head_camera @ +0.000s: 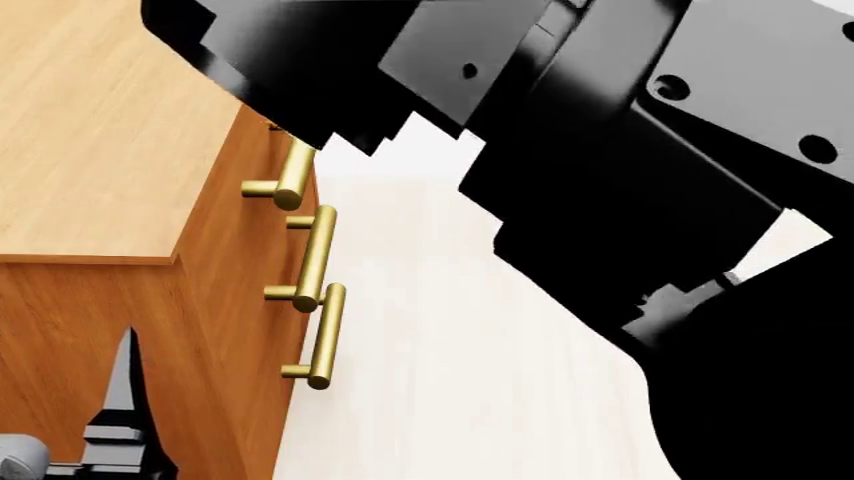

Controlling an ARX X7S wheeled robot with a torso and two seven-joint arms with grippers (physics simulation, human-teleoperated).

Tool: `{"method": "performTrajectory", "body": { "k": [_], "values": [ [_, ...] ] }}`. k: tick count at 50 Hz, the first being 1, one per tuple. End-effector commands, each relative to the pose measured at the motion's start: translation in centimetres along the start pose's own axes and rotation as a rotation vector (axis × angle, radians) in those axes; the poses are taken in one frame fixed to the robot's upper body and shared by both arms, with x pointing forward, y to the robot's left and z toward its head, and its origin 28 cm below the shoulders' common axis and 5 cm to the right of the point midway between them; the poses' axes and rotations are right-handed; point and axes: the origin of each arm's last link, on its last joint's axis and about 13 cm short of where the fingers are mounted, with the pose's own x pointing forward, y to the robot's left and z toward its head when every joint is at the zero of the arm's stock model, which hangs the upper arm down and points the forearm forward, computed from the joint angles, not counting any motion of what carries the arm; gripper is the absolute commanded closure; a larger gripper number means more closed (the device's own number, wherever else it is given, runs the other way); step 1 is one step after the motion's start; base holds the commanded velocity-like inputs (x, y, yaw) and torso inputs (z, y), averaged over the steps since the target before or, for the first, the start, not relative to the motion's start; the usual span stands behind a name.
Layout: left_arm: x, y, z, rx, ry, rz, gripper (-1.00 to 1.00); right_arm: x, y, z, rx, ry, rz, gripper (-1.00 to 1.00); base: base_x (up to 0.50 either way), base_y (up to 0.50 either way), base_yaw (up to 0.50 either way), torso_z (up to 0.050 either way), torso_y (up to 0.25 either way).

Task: Close the top drawer of the cabinet and put the bowl on top of it.

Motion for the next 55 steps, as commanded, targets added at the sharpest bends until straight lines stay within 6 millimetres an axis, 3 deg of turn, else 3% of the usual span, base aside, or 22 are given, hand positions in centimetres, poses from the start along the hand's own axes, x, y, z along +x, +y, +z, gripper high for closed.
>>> {"method": "performTrajectory", "body": {
  "k": [1, 14, 30, 55],
  "values": [
    [0.0, 0.1, 0.0, 0.01, -0.001, 0.011, -1.0, 0.3, 2.8, 0.9, -0.008, -0.043, 0.044, 1.0, 0.0, 0.0, 0.0, 0.004, 0.25],
    [-0.2, 0.2, -0.4, 0.021, -0.012, 0.019, -1.0, -1.0, 6.3, -0.7, -0.018, -0.047, 0.144, 1.0, 0.0, 0.0, 0.0, 0.001, 0.039],
    [-0.3, 0.7, -1.0, 0.018, -0.004, 0.032, -1.0, -1.6, 8.7, -3.3, -0.046, -0.04, 0.232, 1.0, 0.0, 0.0, 0.0, 0.0, 0.0],
    [0.0, 1.0, -1.6, 0.009, 0.008, 0.039, -1.0, -1.2, 10.4, -7.3, -0.044, 0.018, 0.282, 1.0, 0.0, 0.0, 0.0, 0.0, 0.0]
  ]
}}
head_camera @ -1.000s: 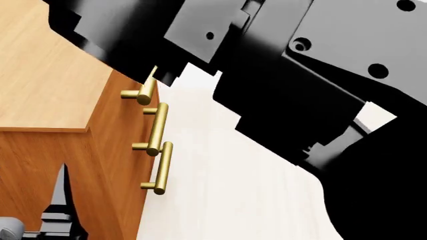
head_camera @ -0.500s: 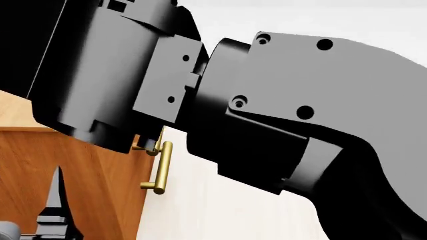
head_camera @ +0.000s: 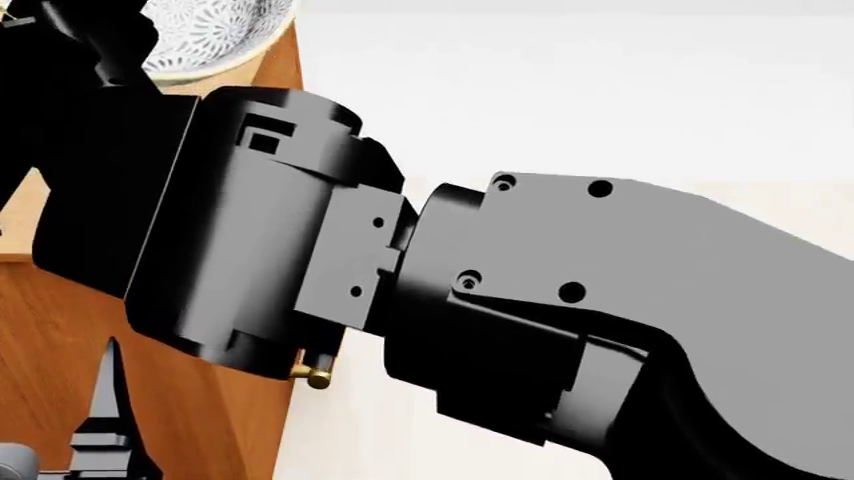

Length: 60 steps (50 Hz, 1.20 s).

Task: Close the top drawer of the cabinet and put the bowl on top of it.

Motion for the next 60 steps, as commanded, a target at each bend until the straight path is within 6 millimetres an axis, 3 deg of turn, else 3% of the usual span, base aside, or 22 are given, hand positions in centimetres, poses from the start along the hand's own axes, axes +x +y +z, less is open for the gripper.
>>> {"method": "performTrajectory", "body": {
  "k": [1, 36, 37, 54, 60],
  "values": [
    [0.2, 0.1, -0.4, -0.003, 0.007, 0.002, -1.0, 0.4, 0.5, -1.6, -0.021, 0.014, -0.003, 1.0, 0.0, 0.0, 0.0, 0.0, 0.0],
    [0.3, 0.5, -1.0, -0.023, 0.018, 0.019, -1.0, -0.6, 3.1, -2.1, -0.065, -0.014, 0.11, 1.0, 0.0, 0.0, 0.0, 0.0, 0.0],
    [0.4, 0.5, -0.9, -0.025, 0.017, 0.02, -1.0, -0.8, 3.1, -1.7, -0.074, -0.027, 0.101, -1.0, 0.0, 0.0, 0.0, 0.0, 0.0],
    [0.3, 0.4, -0.8, -0.029, 0.013, 0.017, -1.0, -0.7, 2.1, -0.6, -0.078, -0.038, 0.061, -1.0, 0.0, 0.0, 0.0, 0.0, 0.0],
    [0.2, 0.3, -0.5, -0.03, 0.008, 0.015, -1.0, -0.8, 0.0, 1.8, -0.103, -0.07, 0.005, -1.0, 0.0, 0.0, 0.0, 0.0, 0.002]
  ]
}}
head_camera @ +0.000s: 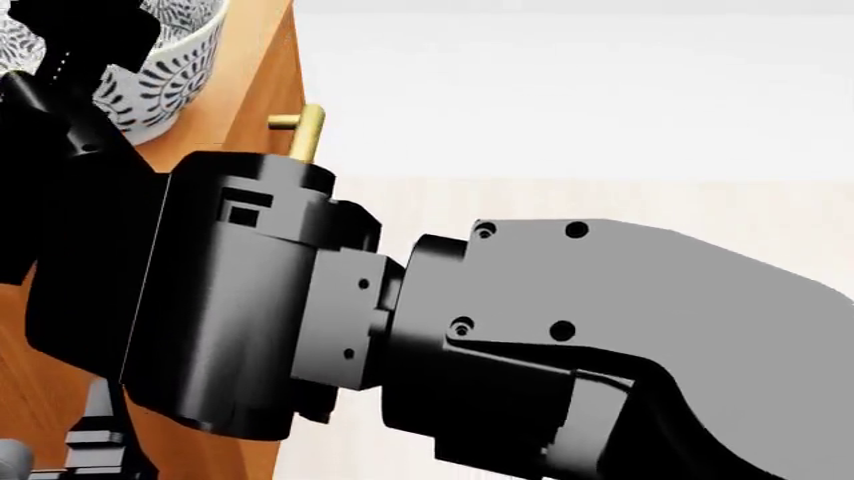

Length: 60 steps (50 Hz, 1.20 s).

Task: Close the top drawer of the cabinet and put the bowl on top of it.

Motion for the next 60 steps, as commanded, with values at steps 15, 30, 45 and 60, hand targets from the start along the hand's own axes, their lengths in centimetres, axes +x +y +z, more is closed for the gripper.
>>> {"method": "performTrajectory", "body": {
  "k": [15, 30, 45, 60],
  "values": [
    [-0.2, 0.0, 0.5, 0.001, -0.013, -0.004, -1.0, -3.5, -11.3, 10.0, -0.082, -0.139, -0.35, -1.0, 0.0, 0.0, 0.0, 0.0, 0.0],
    [-0.6, -0.3, 1.0, -0.005, -0.03, -0.019, -1.0, -11.2, -16.5, 5.1, -0.18, 0.068, -0.595, -1.0, 0.0, 0.0, 0.0, 0.0, 0.0],
    [-0.8, -0.1, 1.5, -0.006, -0.047, -0.013, -1.0, -17.7, -15.1, -3.8, -0.094, 0.279, -0.71, -1.0, 0.0, 0.0, 0.0, 0.0, 0.0],
    [-0.7, -0.1, 1.5, -0.002, -0.05, -0.008, -1.0, -22.0, -11.2, -9.8, 0.013, 0.363, -0.742, -1.0, 0.0, 0.0, 0.0, 0.0, 0.0]
  ]
}}
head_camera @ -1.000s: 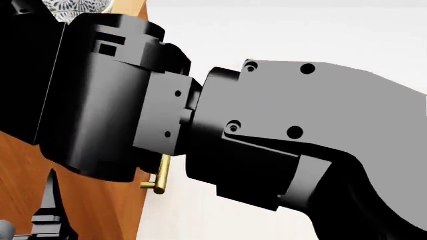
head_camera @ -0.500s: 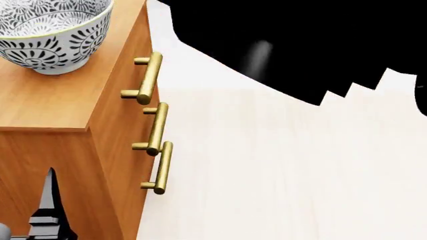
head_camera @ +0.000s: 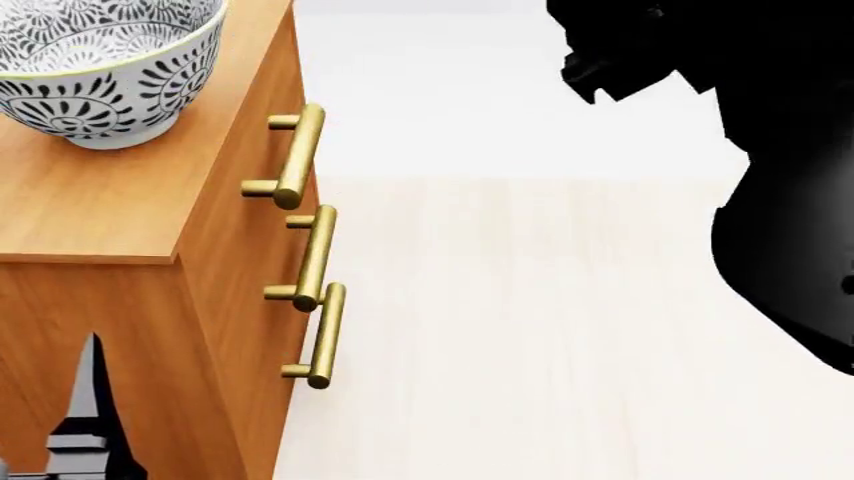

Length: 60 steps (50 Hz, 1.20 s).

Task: Close the top drawer of the cabinet and put the bowl on top of it.

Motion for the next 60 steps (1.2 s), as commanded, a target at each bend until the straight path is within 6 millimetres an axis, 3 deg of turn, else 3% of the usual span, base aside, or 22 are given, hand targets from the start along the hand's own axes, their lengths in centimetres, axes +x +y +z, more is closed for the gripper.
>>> {"method": "performTrajectory", "body": {
  "k": [1, 11, 26, 43, 60],
  "values": [
    [0.0, 0.0, 0.1, 0.002, -0.004, 0.003, -1.0, -4.1, 0.6, -5.4, 0.05, 0.094, -0.02, -1.0, 0.0, 0.0, 0.0, 0.0, 0.0],
    [-0.2, -0.1, 0.2, 0.008, -0.008, 0.003, -1.0, -6.7, 2.4, -10.2, 0.072, 0.182, -0.024, -1.0, 0.0, 0.0, 0.0, 0.0, 0.0],
    [-0.5, -0.2, -0.4, 0.008, -0.007, 0.003, -1.0, -9.8, 5.1, -14.9, 0.121, 0.266, 0.009, -1.0, 0.0, 0.0, 0.0, 0.0, 0.0],
    [-0.5, 0.2, -0.5, 0.021, -0.008, 0.015, -1.0, -10.2, 7.1, -17.0, 0.16, 0.302, 0.049, -1.0, 0.0, 0.0, 0.0, 0.0, 0.0],
    [-0.3, 0.5, -0.9, 0.028, 0.0, 0.031, -1.0, -11.8, 6.7, -18.8, 0.161, 0.37, 0.025, -1.0, 0.0, 0.0, 0.0, 0.0, 0.0]
  ]
}}
